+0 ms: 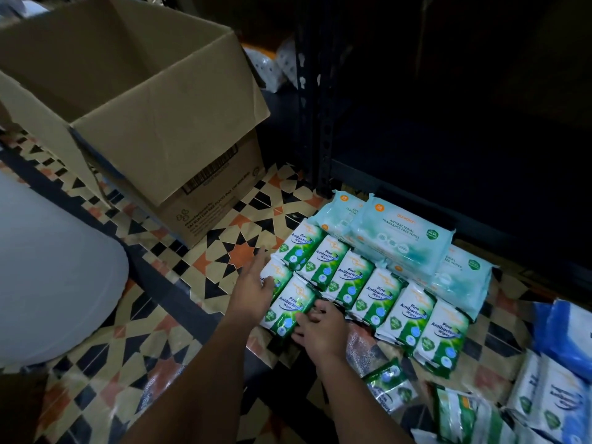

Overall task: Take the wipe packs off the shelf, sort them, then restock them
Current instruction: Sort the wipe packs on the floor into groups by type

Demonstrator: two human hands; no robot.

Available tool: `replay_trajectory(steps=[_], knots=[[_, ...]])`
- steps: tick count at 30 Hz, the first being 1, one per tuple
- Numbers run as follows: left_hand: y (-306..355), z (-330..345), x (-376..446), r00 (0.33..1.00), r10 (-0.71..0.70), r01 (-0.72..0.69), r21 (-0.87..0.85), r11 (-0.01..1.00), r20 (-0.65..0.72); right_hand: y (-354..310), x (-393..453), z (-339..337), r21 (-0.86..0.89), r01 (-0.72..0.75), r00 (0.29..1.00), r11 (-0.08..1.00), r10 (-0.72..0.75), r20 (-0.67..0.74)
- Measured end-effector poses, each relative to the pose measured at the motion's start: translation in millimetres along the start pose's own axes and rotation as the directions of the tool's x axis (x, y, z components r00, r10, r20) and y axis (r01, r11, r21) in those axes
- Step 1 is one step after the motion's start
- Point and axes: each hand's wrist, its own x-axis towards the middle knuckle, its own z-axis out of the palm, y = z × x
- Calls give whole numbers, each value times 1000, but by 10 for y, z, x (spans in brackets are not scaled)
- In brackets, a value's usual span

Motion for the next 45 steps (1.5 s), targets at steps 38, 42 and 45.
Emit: replay_trajectory(steps=[38,42,45], knots=[[632,202,-575,981,180,-155,276,949,-68,-342,-437,-943,-40,-51,999,998,50,-17],[773,468,-872,972,233,-234,197,952,28,-219,-579,-1314,-235,-29,991,971,-3,-135],[900,678,-1110,951,207,-238,116,964,232,-88,-691,-1554,-408,-10,981,913,-70,-180]])
